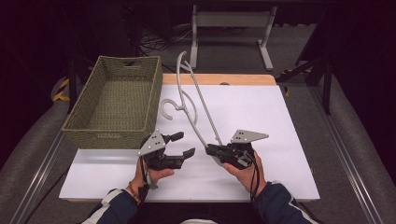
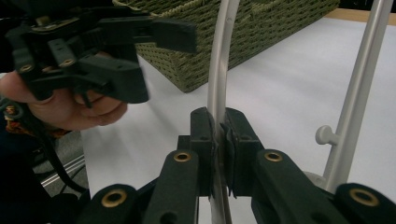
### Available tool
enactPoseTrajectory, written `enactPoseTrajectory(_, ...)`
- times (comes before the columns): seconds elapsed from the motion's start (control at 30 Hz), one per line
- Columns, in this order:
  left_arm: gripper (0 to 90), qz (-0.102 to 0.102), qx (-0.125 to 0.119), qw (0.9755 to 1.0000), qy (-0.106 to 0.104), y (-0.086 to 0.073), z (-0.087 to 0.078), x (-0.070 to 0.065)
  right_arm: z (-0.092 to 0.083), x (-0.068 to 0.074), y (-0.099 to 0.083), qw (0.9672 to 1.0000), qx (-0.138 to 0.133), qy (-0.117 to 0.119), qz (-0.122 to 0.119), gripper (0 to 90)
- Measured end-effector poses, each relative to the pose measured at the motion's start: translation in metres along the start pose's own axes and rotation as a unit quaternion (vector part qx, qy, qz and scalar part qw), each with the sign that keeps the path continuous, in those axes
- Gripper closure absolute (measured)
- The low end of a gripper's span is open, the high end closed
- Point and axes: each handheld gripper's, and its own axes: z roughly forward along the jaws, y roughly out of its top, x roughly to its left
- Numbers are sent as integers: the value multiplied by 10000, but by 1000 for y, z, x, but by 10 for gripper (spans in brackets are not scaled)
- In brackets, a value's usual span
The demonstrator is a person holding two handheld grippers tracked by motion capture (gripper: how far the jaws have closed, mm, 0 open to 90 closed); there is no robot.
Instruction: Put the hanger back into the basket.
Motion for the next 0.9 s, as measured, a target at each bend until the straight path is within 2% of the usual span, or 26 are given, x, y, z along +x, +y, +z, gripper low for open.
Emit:
enactPoseTrajectory(0.1, 345, -146, -52, 9998, -122, 2, 10, 2, 0, -1, -1, 9999, -68, 58, 58, 833)
enactPoseTrajectory(0.17, 420, -222, -74, 9995, -229, 1, 15, 4, 1, -1, -2, 9999, -76, 94, 46, 832)
enactPoseTrajectory(0.23, 441, -293, -95, 9992, -264, 0, 19, 5, 1, -1, -2, 9999, -86, 135, 43, 832)
enactPoseTrajectory(0.27, 466, -293, -95, 9992, -264, 0, 19, 5, 1, -1, -2, 9999, -86, 135, 43, 832)
enactPoseTrajectory(0.3, 466, -366, -133, 9986, -362, 0, 20, 6, 2, -1, -2, 9999, -65, 150, 46, 832)
enactPoseTrajectory(0.33, 505, -408, -168, 9982, -414, 1, 20, 6, 4, 0, -3, 9999, -48, 143, 8, 832)
enactPoseTrajectory(0.4, 547, -438, -205, 9981, -390, 1, 20, 6, 6, 0, -4, 9998, -50, 179, 19, 832)
enactPoseTrajectory(0.53, 593, -591, -343, 9963, -523, 3, 17, 9, 6, 0, -5, 9995, -137, 279, 29, 830)
enactPoseTrajectory(0.7, 623, -631, -304, 9963, -503, 2, 17, 9, 9, -1, -7, 9995, -83, 310, 58, 828)
enactPoseTrajectory(0.9, 728, -484, -280, 9970, -541, 4, 23, 2, 19, 4, -12, 9996, 131, 223, -96, 813)
